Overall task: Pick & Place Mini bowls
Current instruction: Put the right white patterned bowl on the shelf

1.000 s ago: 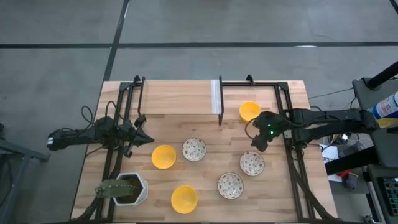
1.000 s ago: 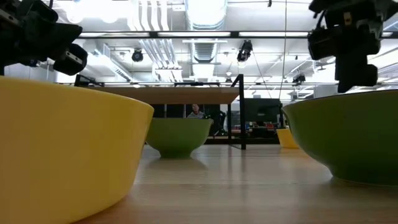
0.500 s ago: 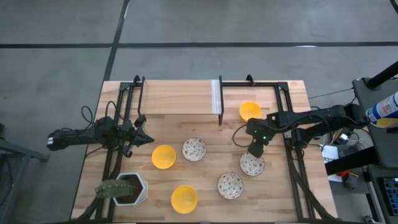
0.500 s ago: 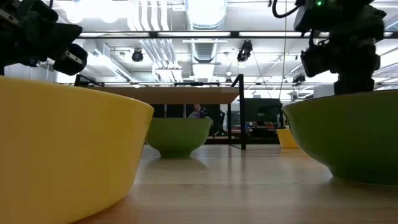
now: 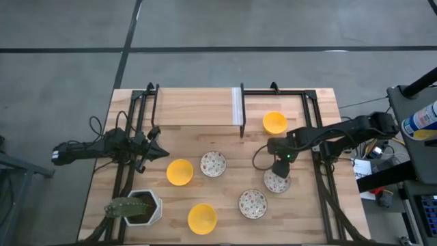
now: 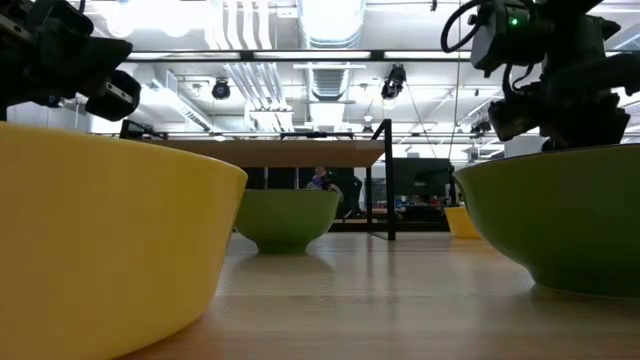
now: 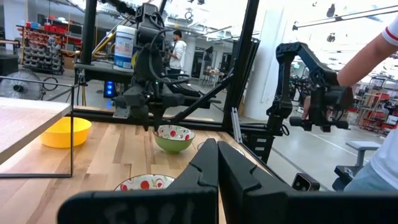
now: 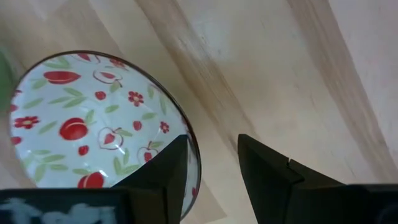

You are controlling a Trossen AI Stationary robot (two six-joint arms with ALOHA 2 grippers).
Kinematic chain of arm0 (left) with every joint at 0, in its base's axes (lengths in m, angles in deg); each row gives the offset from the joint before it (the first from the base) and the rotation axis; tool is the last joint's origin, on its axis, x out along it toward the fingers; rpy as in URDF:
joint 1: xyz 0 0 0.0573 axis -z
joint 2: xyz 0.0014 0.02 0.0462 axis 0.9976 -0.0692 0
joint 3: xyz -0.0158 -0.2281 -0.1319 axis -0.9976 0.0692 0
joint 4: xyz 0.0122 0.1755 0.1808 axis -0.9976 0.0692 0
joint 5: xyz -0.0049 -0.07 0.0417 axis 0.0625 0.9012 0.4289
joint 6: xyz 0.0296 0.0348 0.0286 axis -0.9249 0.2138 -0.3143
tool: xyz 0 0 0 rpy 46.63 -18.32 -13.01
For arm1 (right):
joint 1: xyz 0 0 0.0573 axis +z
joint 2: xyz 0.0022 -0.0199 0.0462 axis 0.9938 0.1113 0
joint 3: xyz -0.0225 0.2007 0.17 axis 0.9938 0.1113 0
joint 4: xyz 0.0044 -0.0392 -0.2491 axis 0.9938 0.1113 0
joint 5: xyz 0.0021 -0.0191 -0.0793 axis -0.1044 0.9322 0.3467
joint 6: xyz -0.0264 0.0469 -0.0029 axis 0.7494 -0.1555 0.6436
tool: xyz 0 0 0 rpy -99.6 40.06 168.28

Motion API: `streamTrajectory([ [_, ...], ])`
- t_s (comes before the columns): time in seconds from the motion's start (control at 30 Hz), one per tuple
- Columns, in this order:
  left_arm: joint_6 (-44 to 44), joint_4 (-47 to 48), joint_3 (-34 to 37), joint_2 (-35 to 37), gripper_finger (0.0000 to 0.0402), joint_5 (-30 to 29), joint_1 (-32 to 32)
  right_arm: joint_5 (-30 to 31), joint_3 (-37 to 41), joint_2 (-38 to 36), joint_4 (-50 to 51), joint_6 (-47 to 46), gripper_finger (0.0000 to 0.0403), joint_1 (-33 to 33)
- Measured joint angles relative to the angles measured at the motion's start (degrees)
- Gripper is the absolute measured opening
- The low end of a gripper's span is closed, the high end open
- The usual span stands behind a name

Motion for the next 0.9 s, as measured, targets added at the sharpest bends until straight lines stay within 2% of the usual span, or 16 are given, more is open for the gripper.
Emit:
streamTrajectory([
  [0.33,0.00,0.00,0.00,0.00,0.0000,0.00,0.00,0.36,0.02,0.77,-0.43,0.79,0.0137,0.00],
  [0.63,0.00,-0.03,0.00,-0.01,0.0000,0.02,0.00,-4.70,0.02,0.31,-3.39,3.63,0.0137,0.43],
  [0.9,0.00,0.00,0.00,-0.02,0.0000,0.00,0.02,-3.95,0.04,0.90,-5.50,5.55,0.0137,0.52],
])
